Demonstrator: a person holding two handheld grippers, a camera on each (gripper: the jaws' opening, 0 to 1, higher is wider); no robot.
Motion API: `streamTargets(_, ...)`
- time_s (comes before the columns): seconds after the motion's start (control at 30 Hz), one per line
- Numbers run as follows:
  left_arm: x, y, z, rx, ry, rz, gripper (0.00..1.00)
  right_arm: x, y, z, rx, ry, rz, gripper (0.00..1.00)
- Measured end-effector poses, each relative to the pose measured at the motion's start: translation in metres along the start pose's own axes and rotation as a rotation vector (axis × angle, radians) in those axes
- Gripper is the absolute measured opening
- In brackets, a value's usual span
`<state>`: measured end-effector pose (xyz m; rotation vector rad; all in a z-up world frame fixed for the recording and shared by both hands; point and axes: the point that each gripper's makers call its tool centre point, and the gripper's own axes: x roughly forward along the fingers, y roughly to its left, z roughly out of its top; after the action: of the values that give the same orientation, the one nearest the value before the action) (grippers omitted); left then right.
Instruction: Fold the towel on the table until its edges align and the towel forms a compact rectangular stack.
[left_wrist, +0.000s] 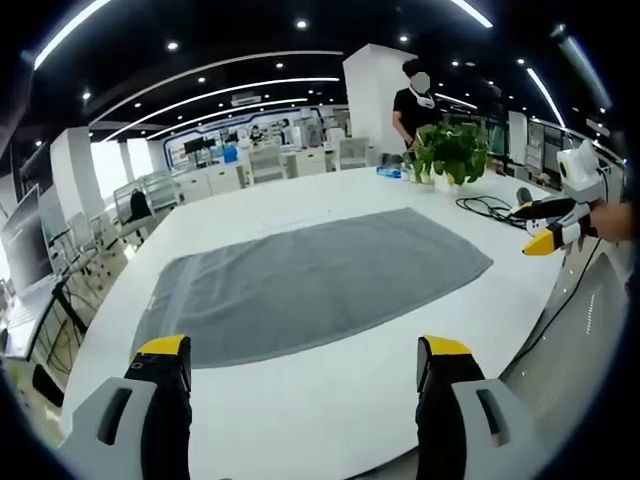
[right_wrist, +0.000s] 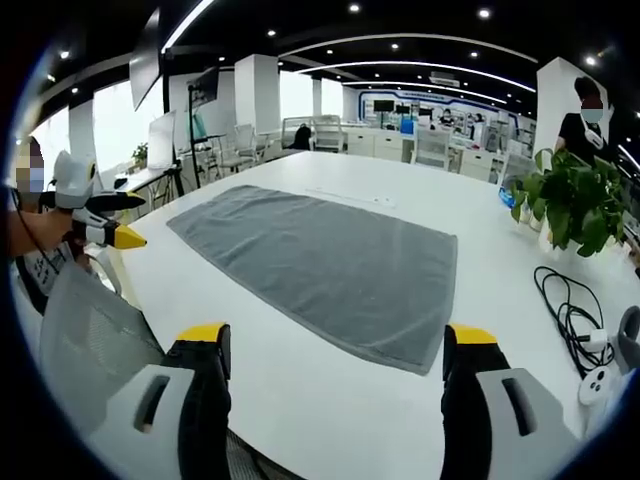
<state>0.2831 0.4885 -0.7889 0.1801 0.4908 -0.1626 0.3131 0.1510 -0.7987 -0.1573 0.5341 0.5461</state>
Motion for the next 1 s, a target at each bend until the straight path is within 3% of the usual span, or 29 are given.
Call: streamTargets(1.0, -0.016, 0.006, -0.005, -0.012, 0.006, 0.035, 0.95, -0.01, -0.001, 0.001, 0.014, -0.022, 0.01, 0.88)
